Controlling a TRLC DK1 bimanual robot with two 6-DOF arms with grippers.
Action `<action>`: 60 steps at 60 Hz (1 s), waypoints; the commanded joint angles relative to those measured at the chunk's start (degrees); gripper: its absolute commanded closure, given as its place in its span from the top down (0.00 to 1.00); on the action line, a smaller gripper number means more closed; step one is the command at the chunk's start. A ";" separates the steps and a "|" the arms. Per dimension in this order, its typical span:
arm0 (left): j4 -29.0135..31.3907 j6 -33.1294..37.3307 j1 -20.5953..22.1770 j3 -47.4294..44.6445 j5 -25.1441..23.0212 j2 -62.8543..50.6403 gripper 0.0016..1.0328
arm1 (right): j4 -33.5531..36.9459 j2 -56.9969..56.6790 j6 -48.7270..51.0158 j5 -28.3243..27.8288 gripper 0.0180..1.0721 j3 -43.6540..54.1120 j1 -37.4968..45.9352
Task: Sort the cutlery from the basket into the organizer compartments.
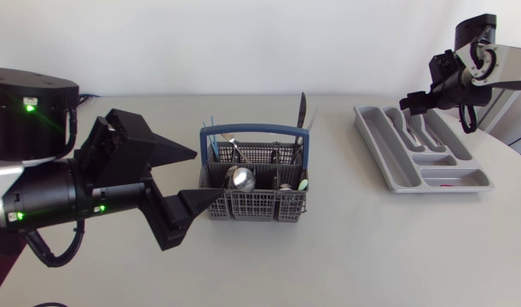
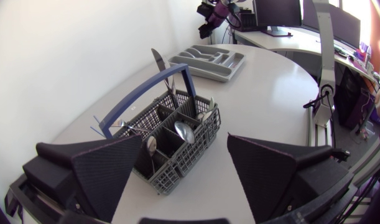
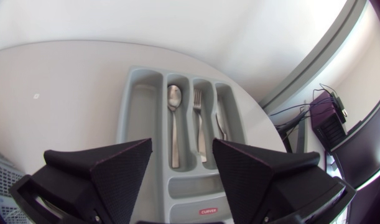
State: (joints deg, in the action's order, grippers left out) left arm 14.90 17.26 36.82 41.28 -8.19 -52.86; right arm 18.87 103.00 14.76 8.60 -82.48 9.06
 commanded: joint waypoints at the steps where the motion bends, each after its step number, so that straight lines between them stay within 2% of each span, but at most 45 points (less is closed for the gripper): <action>1: -1.36 1.29 1.50 -1.81 1.59 -0.40 0.92 | -0.86 -6.32 1.14 -3.50 0.71 6.89 -1.68; 11: -3.38 2.87 2.64 -1.73 4.85 -3.30 0.92 | -2.61 -15.90 1.93 -9.74 0.71 17.61 -4.05; 19: -3.12 1.29 2.21 0.30 5.02 -5.94 0.92 | -3.14 -22.32 2.02 -10.18 0.71 25.00 -7.30; 31: 1.45 -7.50 0.45 7.41 4.85 -12.09 0.86 | -1.03 -31.02 0.53 -8.78 0.71 32.29 -15.12; 37: 7.25 -13.83 -0.69 13.57 1.68 -16.57 0.84 | 1.08 -34.97 -1.32 -6.32 0.71 34.66 -20.40; 43: 11.21 -17.17 -1.93 17.70 -1.04 -21.41 0.82 | 1.96 -36.64 -2.64 -4.21 0.71 35.63 -23.83; 52: 13.41 -18.93 -4.30 20.51 -5.09 -26.50 0.81 | 3.98 -38.14 -3.95 -3.68 0.71 35.63 -26.11; 60: 14.99 -19.80 -5.09 21.65 -8.43 -29.14 0.74 | 4.77 -38.49 -4.66 -2.98 0.71 35.90 -27.69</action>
State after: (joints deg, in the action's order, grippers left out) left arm 28.75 -0.47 32.27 60.69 -14.46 -80.14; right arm 22.74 65.04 11.90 4.82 -48.38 -17.61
